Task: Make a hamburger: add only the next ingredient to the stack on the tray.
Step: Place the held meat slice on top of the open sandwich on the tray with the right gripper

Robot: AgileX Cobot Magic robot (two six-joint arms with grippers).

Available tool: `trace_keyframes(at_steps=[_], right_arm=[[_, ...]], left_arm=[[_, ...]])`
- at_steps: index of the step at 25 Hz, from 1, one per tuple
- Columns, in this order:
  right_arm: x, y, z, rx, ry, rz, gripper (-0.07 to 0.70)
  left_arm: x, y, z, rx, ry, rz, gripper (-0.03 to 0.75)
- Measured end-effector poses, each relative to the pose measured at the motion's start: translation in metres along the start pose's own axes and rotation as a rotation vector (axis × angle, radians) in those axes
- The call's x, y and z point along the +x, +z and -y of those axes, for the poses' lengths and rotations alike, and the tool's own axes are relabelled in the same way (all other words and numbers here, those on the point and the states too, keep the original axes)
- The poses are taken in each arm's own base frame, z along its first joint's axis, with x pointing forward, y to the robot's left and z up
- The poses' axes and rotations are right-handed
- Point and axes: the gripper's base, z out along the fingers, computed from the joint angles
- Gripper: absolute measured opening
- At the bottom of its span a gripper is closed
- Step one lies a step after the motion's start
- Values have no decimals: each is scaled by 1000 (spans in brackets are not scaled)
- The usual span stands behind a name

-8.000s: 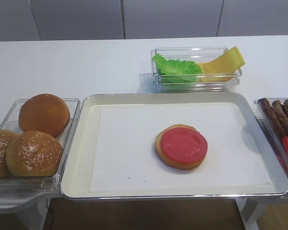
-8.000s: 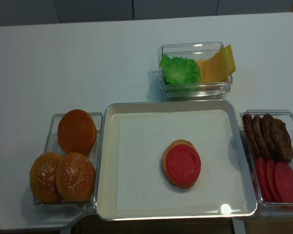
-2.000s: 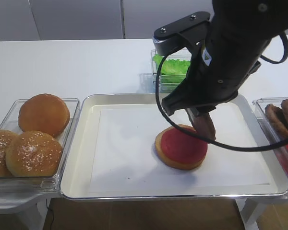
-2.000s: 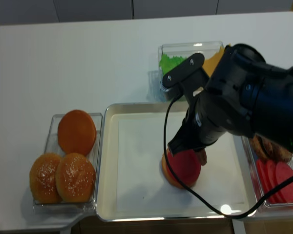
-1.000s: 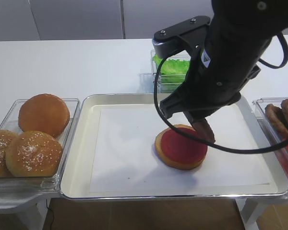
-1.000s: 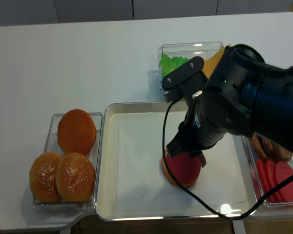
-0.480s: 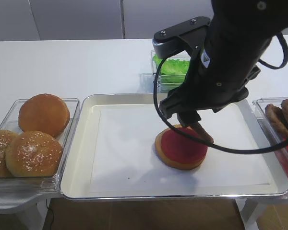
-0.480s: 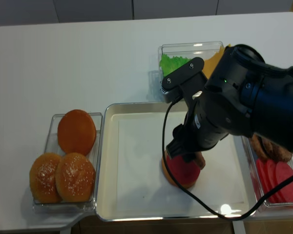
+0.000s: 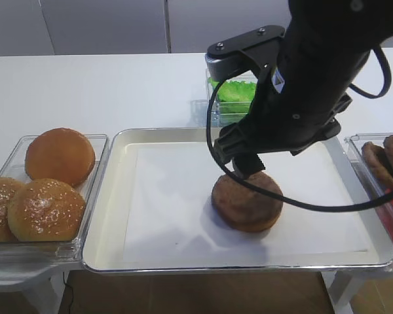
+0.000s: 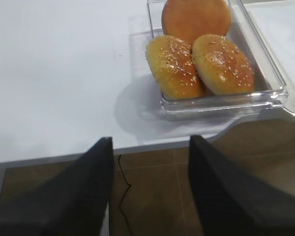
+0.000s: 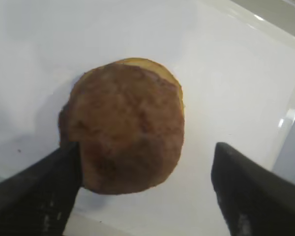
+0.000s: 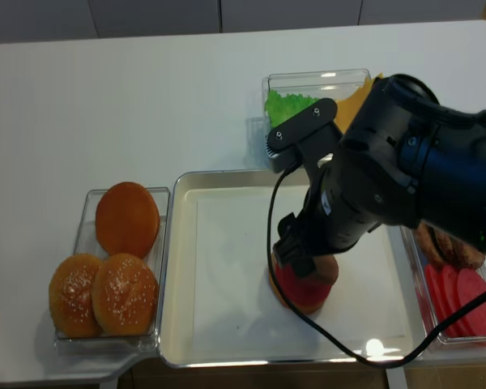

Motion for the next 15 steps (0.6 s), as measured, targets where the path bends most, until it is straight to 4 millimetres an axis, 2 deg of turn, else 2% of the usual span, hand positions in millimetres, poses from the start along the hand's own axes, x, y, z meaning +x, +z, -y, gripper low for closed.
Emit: trace_keyframes(at_steps=[12,15], right_arm=[[0,0,-2,-20,-4,-3,624],[-1,0,5,-19,-6,-14,591]], left_arm=[[0,0,0,0,0,0,369],[0,0,0,0,0,0,369]])
